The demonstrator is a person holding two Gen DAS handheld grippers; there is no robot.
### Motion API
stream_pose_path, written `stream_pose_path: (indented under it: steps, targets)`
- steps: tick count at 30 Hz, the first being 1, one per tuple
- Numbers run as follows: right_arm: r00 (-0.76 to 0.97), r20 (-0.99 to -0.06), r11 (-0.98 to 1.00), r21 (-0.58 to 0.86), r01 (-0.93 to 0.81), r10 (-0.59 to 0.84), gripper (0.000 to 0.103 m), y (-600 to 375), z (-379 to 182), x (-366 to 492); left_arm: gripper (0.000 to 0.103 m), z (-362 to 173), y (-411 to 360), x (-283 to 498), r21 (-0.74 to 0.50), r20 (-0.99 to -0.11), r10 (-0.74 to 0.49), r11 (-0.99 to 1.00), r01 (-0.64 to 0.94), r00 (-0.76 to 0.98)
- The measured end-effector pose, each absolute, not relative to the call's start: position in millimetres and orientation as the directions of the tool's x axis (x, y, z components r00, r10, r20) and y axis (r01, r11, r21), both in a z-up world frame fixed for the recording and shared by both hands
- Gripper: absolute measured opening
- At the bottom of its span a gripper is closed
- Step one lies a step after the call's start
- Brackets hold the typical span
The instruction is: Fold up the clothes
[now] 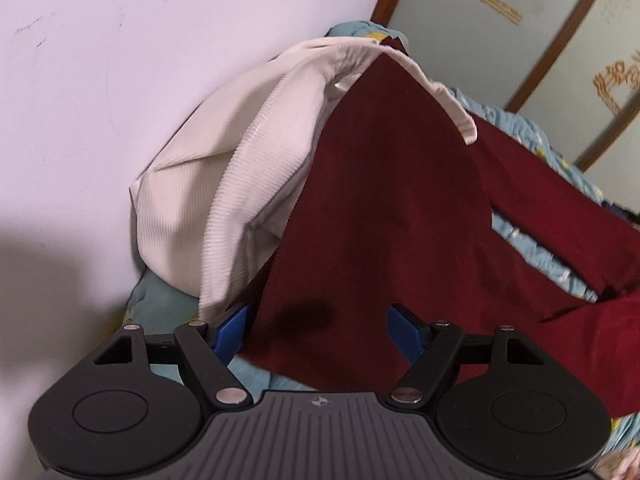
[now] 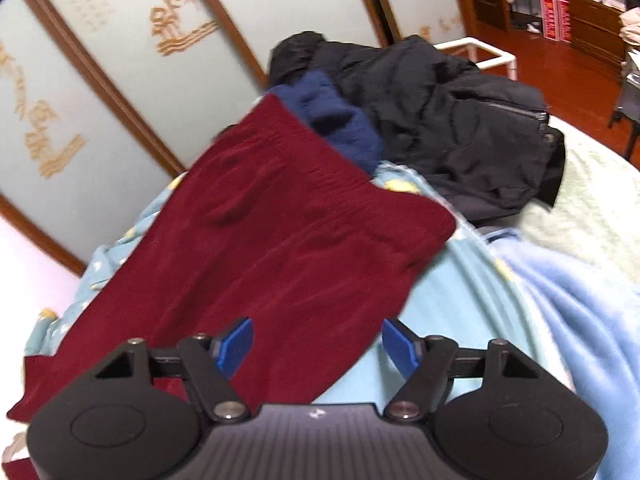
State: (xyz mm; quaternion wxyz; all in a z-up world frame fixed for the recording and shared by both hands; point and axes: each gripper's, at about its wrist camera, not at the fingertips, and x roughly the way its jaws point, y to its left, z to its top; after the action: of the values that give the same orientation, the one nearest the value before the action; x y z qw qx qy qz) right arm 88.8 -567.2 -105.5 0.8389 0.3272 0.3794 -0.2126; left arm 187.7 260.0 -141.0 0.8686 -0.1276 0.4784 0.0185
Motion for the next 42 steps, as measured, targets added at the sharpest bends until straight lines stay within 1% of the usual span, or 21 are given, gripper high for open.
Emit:
stream_pose_path:
  steps: [1,4,5,8,9,10,11,13,15,18,20,22,24,27,29,31,33,36,38,40,42]
  targets:
    - [0.604,-0.787,0.682,0.376,0.627,-0.121,0.068,-571.2,-108.6,89.2,0.075,-142.0,258.6,187.9,-0.198,-0.836,-0.087,0.969,-0.15,0.542]
    - [0.588,-0.802,0.662,0.386,0.642,-0.102,0.052,-579.7,-118.1,101.0,0.075,-145.9,254.2,191.2,-0.198,-0.837,-0.092,0.97,-0.142,0.54]
    - [0.582,-0.807,0.656,0.384,0.649,-0.103,0.048,-581.0,-121.7,104.9,0.075,-147.2,251.5,191.3,-0.197,-0.836,-0.096,0.971,-0.133,0.541]
    - [0.565,-0.816,0.653,0.363,0.665,-0.121,0.047,-581.9,-130.5,117.2,0.075,-146.9,250.7,192.2,-0.203,-0.827,-0.098,0.97,-0.131,0.554]
    - [0.57,-0.811,0.662,0.357,0.659,-0.13,0.042,-580.7,-132.0,119.9,0.075,-145.8,251.4,191.7,-0.209,-0.821,-0.099,0.969,-0.134,0.562]
    - [0.575,-0.806,0.671,0.351,0.654,-0.138,0.026,-579.3,-133.5,122.6,0.075,-145.7,252.7,191.9,-0.216,-0.819,-0.102,0.966,-0.14,0.564]
    - [0.578,-0.803,0.675,0.349,0.65,-0.141,0.019,-578.9,-134.1,122.8,0.075,-146.4,254.6,192.7,-0.225,-0.821,-0.105,0.963,-0.149,0.561]
    - [0.589,-0.795,0.682,0.353,0.641,-0.143,0.014,-578.5,-134.8,122.2,0.07,-147.9,258.8,191.7,-0.252,-0.823,-0.118,0.953,-0.171,0.555]
    - [0.6,-0.787,0.688,0.355,0.633,-0.146,0.013,-576.7,-132.0,120.0,0.048,-150.1,263.8,191.5,-0.288,-0.825,-0.138,0.937,-0.197,0.548]
    - [0.618,-0.772,0.691,0.368,0.622,-0.145,0.012,-576.0,-126.9,117.1,0.046,-155.9,275.4,193.2,-0.404,-0.819,-0.22,0.877,-0.26,0.53]
    - [0.628,-0.766,0.687,0.383,0.618,-0.138,0.012,-576.5,-124.4,116.1,0.046,-156.9,277.3,194.5,-0.437,-0.812,-0.239,0.854,-0.282,0.532]
    - [0.632,-0.764,0.692,0.388,0.609,-0.128,0.012,-577.4,-121.4,117.0,0.049,-158.5,277.7,195.2,-0.466,-0.803,-0.255,0.832,-0.301,0.539]
    - [0.632,-0.764,0.697,0.386,0.604,-0.125,0.012,-577.7,-120.2,118.3,0.062,-162.8,275.7,197.1,-0.509,-0.789,-0.281,0.798,-0.324,0.546]
    - [0.639,-0.759,0.699,0.39,0.6,-0.124,0.012,-577.1,-118.5,118.4,0.064,-166.6,277.8,196.3,-0.54,-0.789,-0.303,0.757,-0.367,0.535]
    - [0.64,-0.758,0.7,0.39,0.598,-0.124,0.012,-576.2,-117.9,117.9,0.065,-163.5,278.9,190.6,-0.517,-0.81,-0.284,0.757,-0.399,0.513]
    - [0.642,-0.757,0.704,0.392,0.593,-0.119,0.012,-575.8,-116.9,117.3,0.066,-158.3,279.7,185.2,-0.454,-0.831,-0.213,0.794,-0.405,0.513]
    - [0.645,-0.755,0.705,0.395,0.589,-0.116,0.012,-576.1,-116.3,117.2,0.066,-156.3,281.1,179.1,-0.428,-0.839,-0.18,0.801,-0.419,0.513]
    - [0.642,-0.758,0.707,0.392,0.589,-0.115,0.012,-576.9,-117.6,118.0,0.066,-148.3,281.9,167.4,-0.437,-0.822,-0.159,0.791,-0.428,0.546]
    - [0.64,-0.76,0.709,0.389,0.588,-0.114,0.012,-577.3,-118.4,118.4,0.066,-135.8,276.9,159.5,-0.398,-0.798,-0.083,0.816,-0.419,0.596]
    - [0.639,-0.761,0.709,0.389,0.588,-0.113,0.012,-577.8,-119.4,118.4,0.069,-126.1,267.5,156.2,-0.343,-0.788,-0.034,0.854,-0.392,0.615]
    - [0.638,-0.762,0.71,0.387,0.589,-0.114,0.012,-577.5,-120.2,118.5,0.071,-127.6,251.9,157.3,-0.353,-0.807,-0.11,0.877,-0.325,0.58]
